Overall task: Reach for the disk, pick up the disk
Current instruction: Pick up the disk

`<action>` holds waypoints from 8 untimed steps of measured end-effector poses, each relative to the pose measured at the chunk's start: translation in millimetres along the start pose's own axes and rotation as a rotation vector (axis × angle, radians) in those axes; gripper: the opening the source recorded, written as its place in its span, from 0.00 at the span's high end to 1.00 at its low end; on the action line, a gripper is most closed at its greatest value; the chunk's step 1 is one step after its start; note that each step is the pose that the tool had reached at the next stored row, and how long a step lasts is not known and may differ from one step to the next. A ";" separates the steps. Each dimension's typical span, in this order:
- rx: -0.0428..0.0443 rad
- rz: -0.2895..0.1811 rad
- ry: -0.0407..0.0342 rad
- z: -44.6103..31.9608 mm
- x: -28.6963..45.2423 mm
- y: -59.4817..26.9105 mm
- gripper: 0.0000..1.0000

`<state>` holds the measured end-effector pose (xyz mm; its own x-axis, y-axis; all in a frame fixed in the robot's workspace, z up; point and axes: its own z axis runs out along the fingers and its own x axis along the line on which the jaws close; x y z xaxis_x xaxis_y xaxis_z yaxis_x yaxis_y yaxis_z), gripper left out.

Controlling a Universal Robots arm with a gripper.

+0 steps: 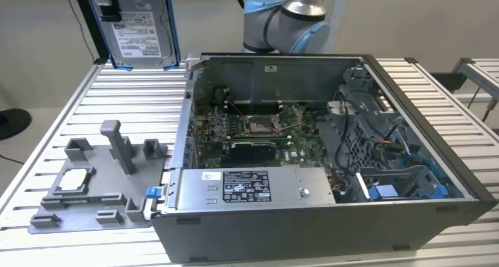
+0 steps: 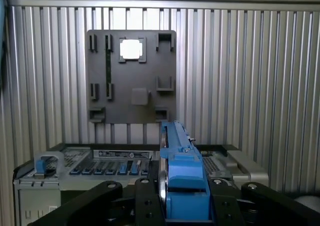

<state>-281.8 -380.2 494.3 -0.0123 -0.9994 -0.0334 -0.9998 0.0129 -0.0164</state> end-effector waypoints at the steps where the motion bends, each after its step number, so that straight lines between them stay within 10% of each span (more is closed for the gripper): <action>1: 0.0000 0.000 0.0000 0.1 0.0 -3.1 1.00; 8: 0.0000 0.000 0.0000 0.4 -0.3 -25.3 1.00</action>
<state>-256.5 -380.2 494.3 -0.0123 -0.9994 -0.0335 -0.9998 0.0129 -0.0164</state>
